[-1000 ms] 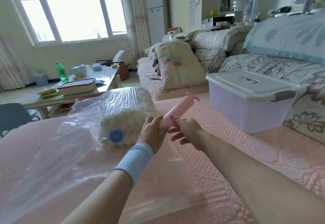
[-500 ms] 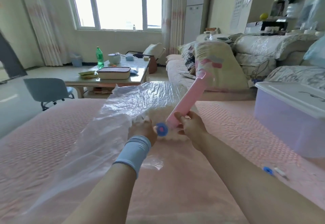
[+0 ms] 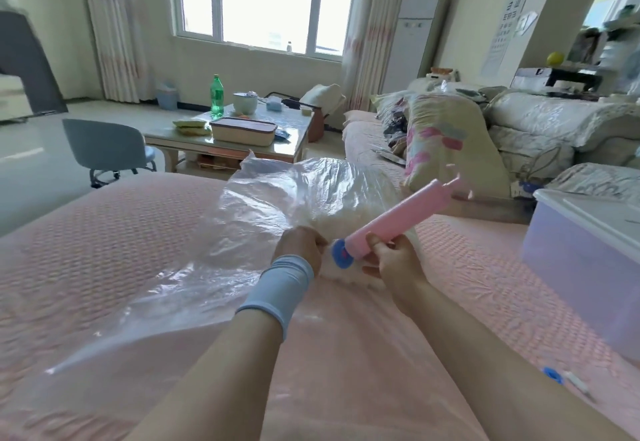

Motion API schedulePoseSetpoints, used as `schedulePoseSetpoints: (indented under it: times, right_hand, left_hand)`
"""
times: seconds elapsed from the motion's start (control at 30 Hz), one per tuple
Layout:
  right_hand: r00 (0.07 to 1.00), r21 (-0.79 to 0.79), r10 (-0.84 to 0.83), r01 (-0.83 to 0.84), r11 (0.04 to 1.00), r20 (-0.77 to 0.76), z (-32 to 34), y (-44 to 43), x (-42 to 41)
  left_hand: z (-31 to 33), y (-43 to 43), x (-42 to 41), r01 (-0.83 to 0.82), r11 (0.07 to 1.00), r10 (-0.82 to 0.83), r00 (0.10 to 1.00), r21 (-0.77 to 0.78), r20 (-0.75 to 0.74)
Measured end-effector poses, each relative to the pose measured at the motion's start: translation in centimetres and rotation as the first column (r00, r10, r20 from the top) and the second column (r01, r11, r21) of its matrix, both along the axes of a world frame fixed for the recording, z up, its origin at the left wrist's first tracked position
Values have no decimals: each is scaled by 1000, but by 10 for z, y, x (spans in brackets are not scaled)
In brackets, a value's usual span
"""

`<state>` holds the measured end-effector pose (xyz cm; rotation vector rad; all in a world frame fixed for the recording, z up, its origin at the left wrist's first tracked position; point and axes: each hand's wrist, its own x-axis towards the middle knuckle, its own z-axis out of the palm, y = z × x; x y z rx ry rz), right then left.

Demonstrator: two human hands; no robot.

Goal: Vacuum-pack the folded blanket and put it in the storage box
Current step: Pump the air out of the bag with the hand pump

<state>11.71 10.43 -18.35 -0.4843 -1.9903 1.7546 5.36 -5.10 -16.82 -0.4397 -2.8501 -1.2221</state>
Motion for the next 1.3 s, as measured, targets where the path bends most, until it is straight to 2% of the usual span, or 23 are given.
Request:
schedulePoseSetpoints:
  times: [0.17, 0.4, 0.57, 0.67, 0.8, 0.93, 1.17, 1.3]
  right_hand:
    - [998, -122, 31, -38, 992, -58, 8, 0, 5]
    - [994, -130, 68, -80, 988, -88, 14, 2, 13]
    - [995, -177, 67, -79, 981, -71, 16, 5, 12]
    - [993, -204, 88, -101, 974, -73, 18, 8, 14]
    - [987, -182, 144, -155, 971, -69, 20, 13, 15]
    - [984, -133, 172, -176, 975, -47, 22, 16, 16]
    - [997, -33, 75, -76, 997, -34, 26, 10, 11]
    - [982, 0, 189, -189, 982, 15, 34, 18, 13]
  left_hand:
    - [7, 2, 1, -39, 972, 12, 993, 233, 118]
    - [14, 7, -6, -38, 941, -48, 968, 337, 244]
    - [17, 8, -9, 38, 951, -127, 953, 307, 276]
    - [17, 10, -5, -73, 917, -65, 943, 393, 326]
    - [18, 12, -6, -154, 876, -25, 933, 458, 360]
    - [15, 13, -7, -145, 854, -61, 926, 500, 373]
    - [15, 12, -11, -101, 852, -112, 923, 514, 367]
    - [17, 9, -12, -137, 816, -150, 888, 562, 434]
